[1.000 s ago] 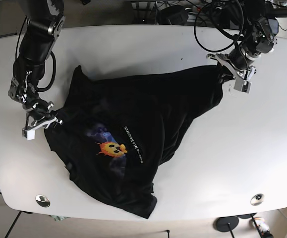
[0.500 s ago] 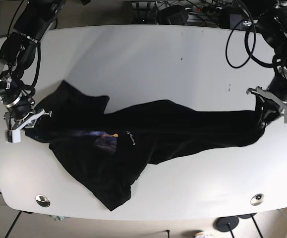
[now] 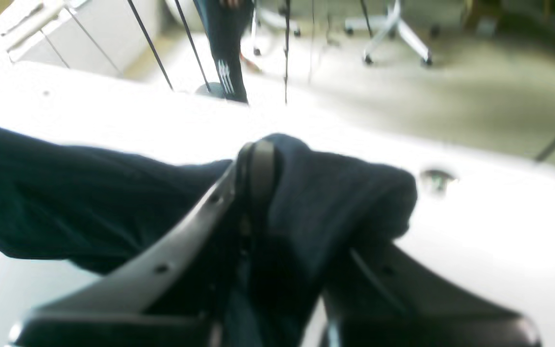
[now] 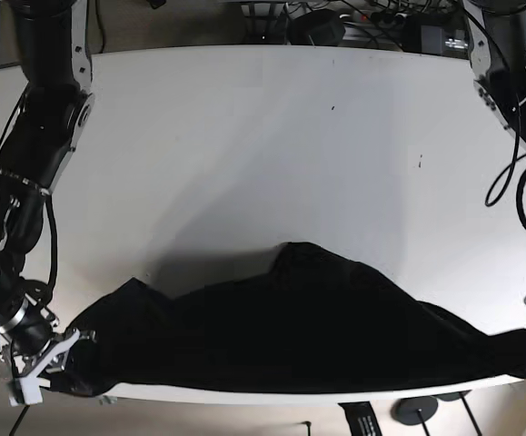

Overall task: Fold the T-shirt properly
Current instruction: 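Lift the black T-shirt with both grippers and flick it flat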

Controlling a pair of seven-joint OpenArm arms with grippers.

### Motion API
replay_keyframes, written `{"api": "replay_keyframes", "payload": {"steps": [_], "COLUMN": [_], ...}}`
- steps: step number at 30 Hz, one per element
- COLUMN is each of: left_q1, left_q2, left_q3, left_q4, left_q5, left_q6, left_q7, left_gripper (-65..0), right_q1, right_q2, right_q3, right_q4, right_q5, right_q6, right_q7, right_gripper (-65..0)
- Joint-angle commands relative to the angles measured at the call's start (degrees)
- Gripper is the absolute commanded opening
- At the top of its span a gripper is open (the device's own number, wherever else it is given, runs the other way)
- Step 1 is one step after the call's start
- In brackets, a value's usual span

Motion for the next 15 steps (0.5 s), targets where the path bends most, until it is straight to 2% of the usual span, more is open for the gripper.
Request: {"api": "replay_keyframes", "payload": {"steps": [1, 7, 9, 11, 15], "left_q1": [-6.45, -24.47, -30.45, -34.32, -36.69], "left_q2": [-2.16, -2.95, -4.27, -5.85, -6.91], "left_q3": [0.77, 5.16, 9.38, 13.08, 15.80], "left_q4": [-4.11, -16.33, -19.05, -20.81, -20.64], "left_q5": [-0.53, -0.53, -0.53, -0.53, -0.62], "left_q6": [0.44, 0.44, 0.53, 0.53, 0.53], "left_q7": [-1.93, -2.11, -4.74, -7.73, -8.35], "left_gripper": [-65.0, -65.0, -65.0, -65.0, -65.0], "right_q1": [6.80, 22.53, 27.98, 32.03, 35.19], "right_q2": [1.62, 2.32, 3.11, 3.29, 4.43], "right_q3": [-2.32, -8.03, -11.55, -13.83, -14.54], "right_q4": [-1.82, -8.51, -11.14, -12.55, -12.46], "right_q5": [0.11, 0.11, 0.11, 0.11, 0.37], "right_q6": [-0.45, -0.45, -0.45, -0.45, -0.45], "right_q7": [1.27, 1.18, 1.18, 1.18, 1.09], "right_gripper": [-62.3, -62.3, -62.3, -62.3, -62.3]}}
